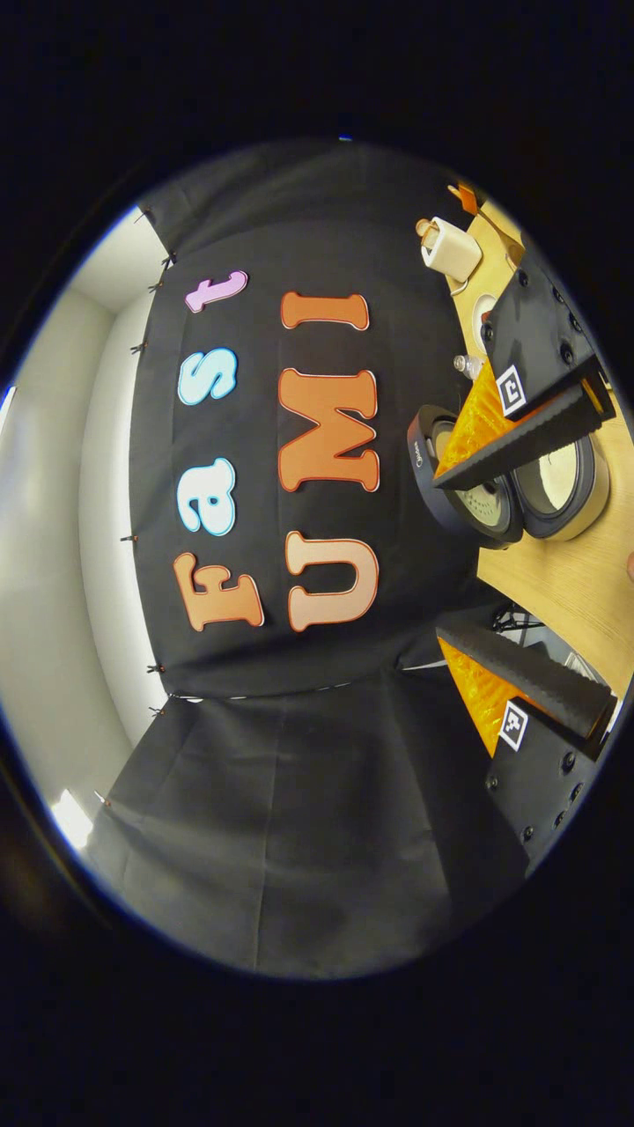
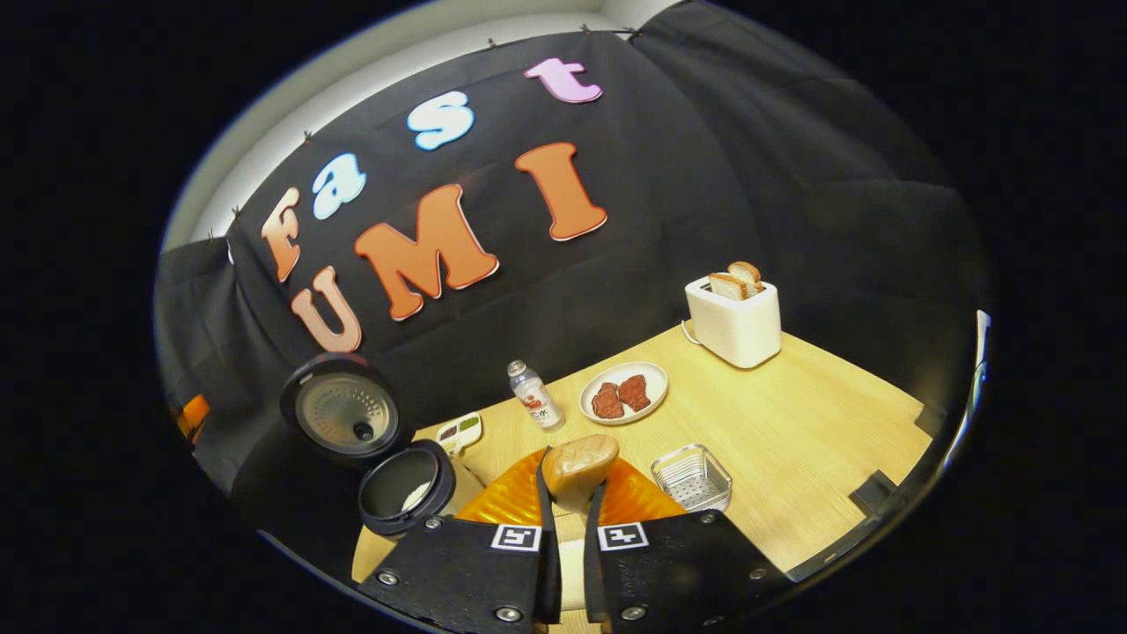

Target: Close the left gripper, press the button to open the rice cooker; take a wooden spoon from the chopstick holder with the right hand, scoop a spoonful of rice and pour it into the rice cooker, then put the wooden spoon back into the chopstick holder.

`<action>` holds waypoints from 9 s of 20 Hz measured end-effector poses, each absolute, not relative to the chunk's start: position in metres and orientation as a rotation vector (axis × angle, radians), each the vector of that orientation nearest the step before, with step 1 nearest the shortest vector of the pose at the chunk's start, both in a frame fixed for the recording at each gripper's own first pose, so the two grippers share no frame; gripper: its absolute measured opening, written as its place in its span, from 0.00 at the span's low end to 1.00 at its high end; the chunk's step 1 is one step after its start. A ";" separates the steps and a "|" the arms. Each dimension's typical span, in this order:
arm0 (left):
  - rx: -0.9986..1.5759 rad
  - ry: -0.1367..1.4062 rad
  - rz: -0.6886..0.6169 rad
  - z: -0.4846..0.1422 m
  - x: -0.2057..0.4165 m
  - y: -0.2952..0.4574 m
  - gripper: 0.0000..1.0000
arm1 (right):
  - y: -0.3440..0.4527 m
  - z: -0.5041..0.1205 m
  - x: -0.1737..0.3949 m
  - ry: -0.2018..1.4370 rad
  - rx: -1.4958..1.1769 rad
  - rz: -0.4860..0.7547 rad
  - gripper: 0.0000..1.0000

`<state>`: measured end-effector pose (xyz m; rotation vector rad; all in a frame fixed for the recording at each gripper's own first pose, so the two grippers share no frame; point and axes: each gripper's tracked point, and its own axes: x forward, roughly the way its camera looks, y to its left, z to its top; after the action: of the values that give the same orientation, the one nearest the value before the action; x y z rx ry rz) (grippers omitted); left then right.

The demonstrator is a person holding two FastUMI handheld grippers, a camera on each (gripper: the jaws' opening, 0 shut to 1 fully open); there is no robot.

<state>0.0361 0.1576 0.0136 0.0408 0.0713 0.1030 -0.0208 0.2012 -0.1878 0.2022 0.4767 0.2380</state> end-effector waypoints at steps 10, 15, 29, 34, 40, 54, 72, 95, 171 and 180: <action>0.058 0.129 0.100 -0.007 0.031 0.182 0.99 | 0.236 -0.291 -0.019 0.540 -0.080 0.217 0.10; 0.042 0.159 0.132 -0.017 0.028 0.198 0.98 | 0.259 -0.302 -0.027 0.560 -0.001 0.238 0.10; 0.043 0.166 0.150 -0.018 0.021 0.207 0.98 | 0.274 -0.330 -0.044 0.753 0.646 0.189 0.09; 0.050 0.153 0.152 -0.010 0.018 0.208 1.00 | 0.263 -0.335 -0.044 0.794 0.792 0.147 0.10; 0.045 0.148 0.152 -0.006 0.017 0.208 0.97 | 0.249 -0.328 -0.045 0.800 0.948 0.105 0.10; 0.046 0.126 0.150 0.000 0.021 0.207 1.00 | 0.217 -0.269 -0.043 0.777 1.112 0.034 0.09; 0.029 0.151 0.150 -0.017 0.011 0.216 1.00 | 0.312 -0.161 0.011 0.752 1.213 0.218 0.09; 0.022 0.135 0.168 -0.017 -0.006 0.222 1.00 | 0.439 -0.135 0.077 0.670 0.831 0.372 0.09; 0.006 0.111 0.166 0.000 0.000 0.218 0.97 | 0.434 -0.067 0.038 0.310 0.207 0.737 0.09; 0.009 0.090 0.095 -0.005 0.029 0.166 0.98 | 0.286 -0.069 0.071 0.310 0.221 0.518 0.09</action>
<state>0.0286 0.1663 -0.0046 0.0091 0.0901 0.0949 0.0707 0.2856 -0.0691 0.2214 0.3099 0.5181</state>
